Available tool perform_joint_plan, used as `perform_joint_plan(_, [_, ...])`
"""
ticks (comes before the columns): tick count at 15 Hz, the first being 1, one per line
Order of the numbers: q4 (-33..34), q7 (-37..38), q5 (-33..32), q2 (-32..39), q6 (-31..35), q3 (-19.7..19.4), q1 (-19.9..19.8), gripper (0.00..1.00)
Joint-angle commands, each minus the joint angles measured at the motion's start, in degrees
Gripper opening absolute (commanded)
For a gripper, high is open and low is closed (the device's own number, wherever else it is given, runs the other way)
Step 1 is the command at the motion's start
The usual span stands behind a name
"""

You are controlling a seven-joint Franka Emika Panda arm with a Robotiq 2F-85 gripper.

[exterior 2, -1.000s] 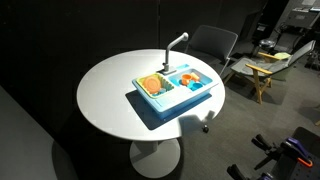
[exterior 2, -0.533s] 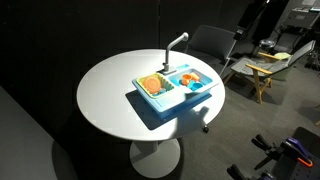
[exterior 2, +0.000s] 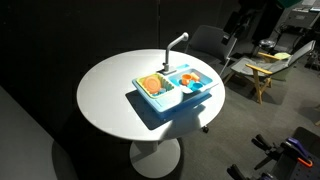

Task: Remove the orange mug from the sink and put it on the left side of the counter.

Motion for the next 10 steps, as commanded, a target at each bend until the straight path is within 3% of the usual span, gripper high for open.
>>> perform_joint_plan(1, [2.5,0.8,-0.5,2.3,0.7,0.7,-0.9,1.0])
perform_joint_plan(10, [7.0,-3.3,1.7,7.5,0.2,-0.4,-1.7,1.0])
